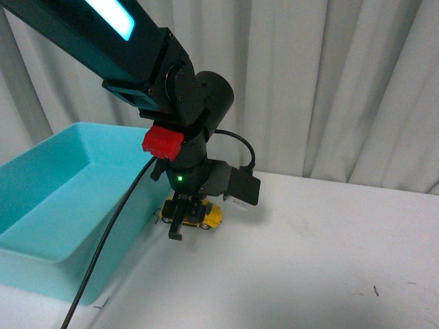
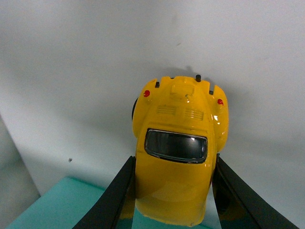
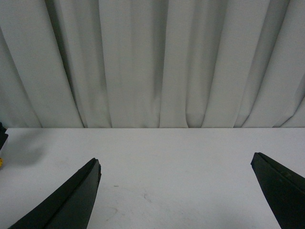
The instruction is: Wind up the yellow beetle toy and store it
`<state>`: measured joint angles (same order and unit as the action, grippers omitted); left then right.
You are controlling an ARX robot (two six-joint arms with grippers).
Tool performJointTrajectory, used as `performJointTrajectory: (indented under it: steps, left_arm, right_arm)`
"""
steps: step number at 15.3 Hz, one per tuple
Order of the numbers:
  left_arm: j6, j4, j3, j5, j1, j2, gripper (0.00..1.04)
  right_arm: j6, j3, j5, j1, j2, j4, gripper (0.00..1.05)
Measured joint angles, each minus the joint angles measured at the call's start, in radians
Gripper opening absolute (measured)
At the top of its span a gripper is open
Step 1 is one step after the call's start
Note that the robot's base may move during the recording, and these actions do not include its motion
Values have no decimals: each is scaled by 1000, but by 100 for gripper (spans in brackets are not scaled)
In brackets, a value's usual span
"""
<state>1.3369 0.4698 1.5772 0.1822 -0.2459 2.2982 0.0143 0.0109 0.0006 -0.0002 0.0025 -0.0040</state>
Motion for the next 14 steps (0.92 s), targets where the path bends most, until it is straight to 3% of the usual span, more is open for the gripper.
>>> performJointTrajectory:
  steps: [3,5,7,9,11,14]
  left_arm:
    - [-2,43,-3,-93,-43,-42,40]
    - [-129,86,-3,-251,-59,-172,40]
    - [-319,15,-3,-445,-3,-330,40]
    - [-538,-105,-11,-578,128,-453,40]
    - [-699,-184,-49,-567,256,-499,40]
    - [-879,-208,-143,-463,418,-469,40]
  right_arm:
    - [0,0,0,0,0,0,98]
    - [0,0,0,0,0,0,98]
    - [0,0,0,0,0,0,98]
    - [0,0,0,0,0,0,98]
    - [0,0,0,0,0,0,98]
    - [0,0,0,0,0,0,98]
